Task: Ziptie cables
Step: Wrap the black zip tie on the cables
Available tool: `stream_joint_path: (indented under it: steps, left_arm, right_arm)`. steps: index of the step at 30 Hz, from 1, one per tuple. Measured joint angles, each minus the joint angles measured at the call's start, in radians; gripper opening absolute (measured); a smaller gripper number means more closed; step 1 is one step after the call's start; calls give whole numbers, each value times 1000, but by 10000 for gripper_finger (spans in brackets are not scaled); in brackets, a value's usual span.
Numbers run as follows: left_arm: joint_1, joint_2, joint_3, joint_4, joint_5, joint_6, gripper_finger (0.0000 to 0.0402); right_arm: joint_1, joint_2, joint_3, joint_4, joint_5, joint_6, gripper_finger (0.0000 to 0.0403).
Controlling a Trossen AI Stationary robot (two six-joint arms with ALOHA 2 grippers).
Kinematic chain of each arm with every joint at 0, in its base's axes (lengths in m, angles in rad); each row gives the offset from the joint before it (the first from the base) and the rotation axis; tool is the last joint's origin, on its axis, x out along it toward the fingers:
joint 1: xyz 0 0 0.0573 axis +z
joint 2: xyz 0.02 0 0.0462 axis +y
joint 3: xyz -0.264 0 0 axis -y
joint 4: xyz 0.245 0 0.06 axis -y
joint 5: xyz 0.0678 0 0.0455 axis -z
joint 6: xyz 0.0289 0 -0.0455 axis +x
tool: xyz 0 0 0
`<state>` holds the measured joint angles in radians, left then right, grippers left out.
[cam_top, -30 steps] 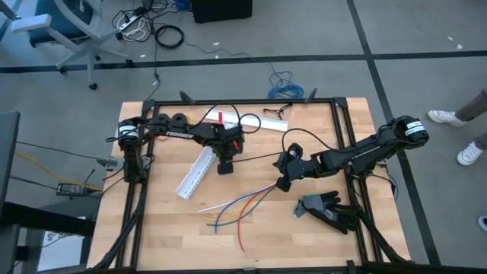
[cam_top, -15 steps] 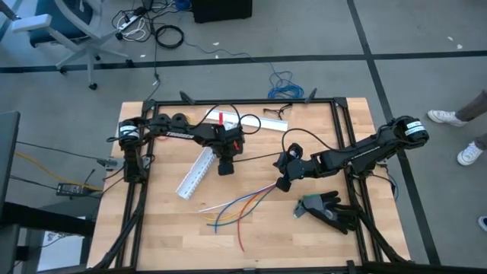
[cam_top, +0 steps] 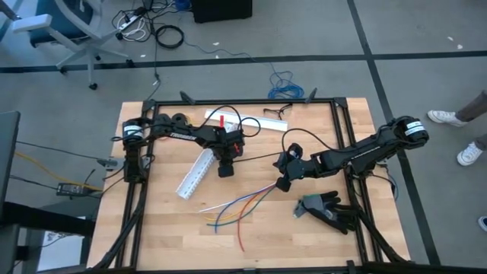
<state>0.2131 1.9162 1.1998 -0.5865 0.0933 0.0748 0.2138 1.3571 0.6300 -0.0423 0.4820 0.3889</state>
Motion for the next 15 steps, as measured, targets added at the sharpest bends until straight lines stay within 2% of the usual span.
stream_joint_path:
  steps: [2,7,15]
  left_arm:
    - [0,0,-9,11,2,-1,76]
    - [0,0,-20,43,-4,-3,14]
    - [-17,-5,-11,38,-23,-2,4]
  right_arm:
    - [0,0,0,-1,0,0,0]
    - [0,0,0,1,0,-2,0]
    - [0,0,0,1,0,-1,0]
